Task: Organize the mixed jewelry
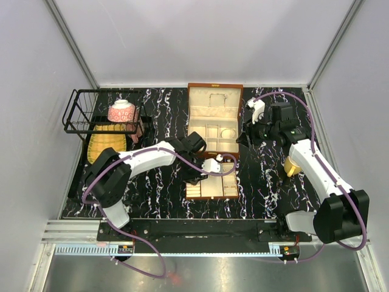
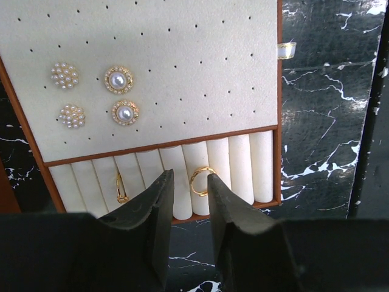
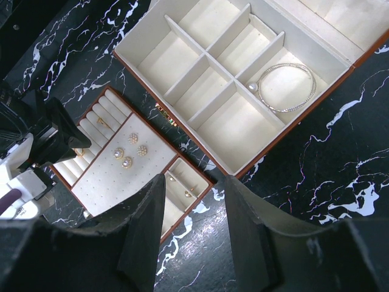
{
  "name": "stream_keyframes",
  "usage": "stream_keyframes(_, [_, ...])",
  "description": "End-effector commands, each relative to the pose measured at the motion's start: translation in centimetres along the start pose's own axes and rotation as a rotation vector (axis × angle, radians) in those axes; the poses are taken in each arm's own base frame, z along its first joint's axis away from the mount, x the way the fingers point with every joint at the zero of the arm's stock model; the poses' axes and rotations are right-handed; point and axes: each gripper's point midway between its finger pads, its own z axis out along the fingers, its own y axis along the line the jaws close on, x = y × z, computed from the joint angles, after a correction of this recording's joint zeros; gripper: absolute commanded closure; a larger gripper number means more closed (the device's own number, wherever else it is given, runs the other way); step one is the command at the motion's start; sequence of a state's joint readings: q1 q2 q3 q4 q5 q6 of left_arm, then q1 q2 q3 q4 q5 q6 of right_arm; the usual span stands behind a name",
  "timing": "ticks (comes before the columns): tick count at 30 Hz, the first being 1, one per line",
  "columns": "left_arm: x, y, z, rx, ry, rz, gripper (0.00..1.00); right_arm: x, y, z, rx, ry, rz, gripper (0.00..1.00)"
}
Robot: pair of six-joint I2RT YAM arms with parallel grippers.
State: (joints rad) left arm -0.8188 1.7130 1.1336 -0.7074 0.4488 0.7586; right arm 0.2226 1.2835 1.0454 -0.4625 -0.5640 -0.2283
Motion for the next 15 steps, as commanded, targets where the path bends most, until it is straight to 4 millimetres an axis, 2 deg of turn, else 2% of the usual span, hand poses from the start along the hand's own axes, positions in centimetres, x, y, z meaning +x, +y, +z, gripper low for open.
stream_keyframes(1, [-0.89,0.96,-0.26,-0.028,-0.007,0.047,0.69,-0.61,-0.01,-0.61,0.016,-0.023,-0.033,0.50])
stream_keyframes(15, [-0.38,0.57,0.28,0.002,0.013,0.047,0.69,-0.76,-0.09,-0.65,0.021,-0.026,-0.034,0.50])
